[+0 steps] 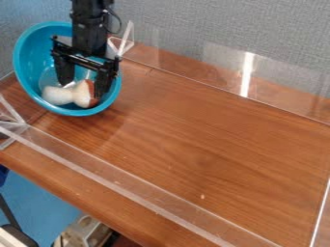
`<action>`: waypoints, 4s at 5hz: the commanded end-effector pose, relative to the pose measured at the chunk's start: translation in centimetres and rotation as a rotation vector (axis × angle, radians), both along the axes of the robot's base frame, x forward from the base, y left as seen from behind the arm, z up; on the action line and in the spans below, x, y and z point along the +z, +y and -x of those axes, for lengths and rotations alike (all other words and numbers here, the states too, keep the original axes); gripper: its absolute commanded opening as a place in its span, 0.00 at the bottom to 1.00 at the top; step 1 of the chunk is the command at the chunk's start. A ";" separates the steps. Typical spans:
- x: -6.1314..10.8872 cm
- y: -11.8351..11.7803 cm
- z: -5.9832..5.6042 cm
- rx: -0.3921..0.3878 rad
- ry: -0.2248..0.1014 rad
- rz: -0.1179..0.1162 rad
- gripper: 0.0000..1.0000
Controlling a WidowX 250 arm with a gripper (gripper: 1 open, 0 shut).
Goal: Remove the mushroom from inside the blue bowl and put it on the table
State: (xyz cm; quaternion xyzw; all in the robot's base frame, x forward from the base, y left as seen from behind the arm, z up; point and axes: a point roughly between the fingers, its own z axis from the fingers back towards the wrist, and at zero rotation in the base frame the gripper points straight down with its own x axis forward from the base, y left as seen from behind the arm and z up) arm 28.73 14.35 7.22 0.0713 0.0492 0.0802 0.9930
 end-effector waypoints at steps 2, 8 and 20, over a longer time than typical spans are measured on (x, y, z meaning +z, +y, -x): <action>2.5 -0.6 -0.2 0.015 -0.081 -0.034 1.00; 3.0 -1.1 0.3 0.050 -0.119 -0.061 0.00; 5.4 -0.5 0.6 0.066 -0.170 -0.091 0.00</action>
